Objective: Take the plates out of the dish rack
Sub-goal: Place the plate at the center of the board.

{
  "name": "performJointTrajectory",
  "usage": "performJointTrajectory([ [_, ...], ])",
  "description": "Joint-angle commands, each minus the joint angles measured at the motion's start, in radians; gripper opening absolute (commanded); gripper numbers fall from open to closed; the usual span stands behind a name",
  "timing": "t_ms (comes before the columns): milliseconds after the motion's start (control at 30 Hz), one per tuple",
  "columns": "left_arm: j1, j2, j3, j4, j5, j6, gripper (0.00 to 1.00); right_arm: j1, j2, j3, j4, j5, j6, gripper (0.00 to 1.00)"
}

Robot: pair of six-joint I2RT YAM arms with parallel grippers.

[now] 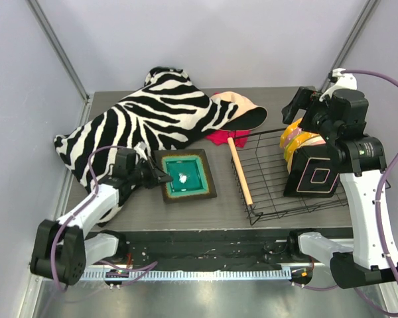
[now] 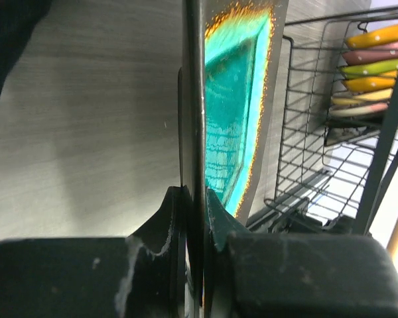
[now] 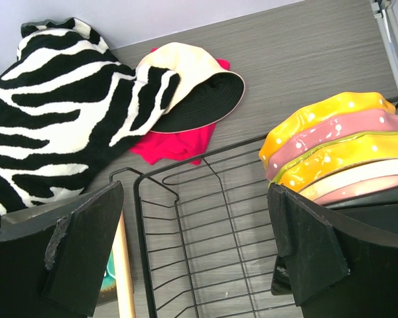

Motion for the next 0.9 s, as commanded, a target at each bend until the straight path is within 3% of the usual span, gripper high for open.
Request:
performJointTrajectory([
  [0,-0.038,0.09,0.031,0.389,0.087,-0.101,0.0,-0.001,-0.04,-0.008,0.051,0.024,-0.023,1.0],
  [400,-0.075,0.403,0.054,0.71,0.17,-0.213,0.0,-0.003,-0.043,-0.011,0.044,0.04,-0.041,1.0],
  [867,-0.04,0.688,0.164,0.827,0.155,-0.235,0.0,-0.001,-0.053,0.017,0.007,0.063,-0.07,1.0],
])
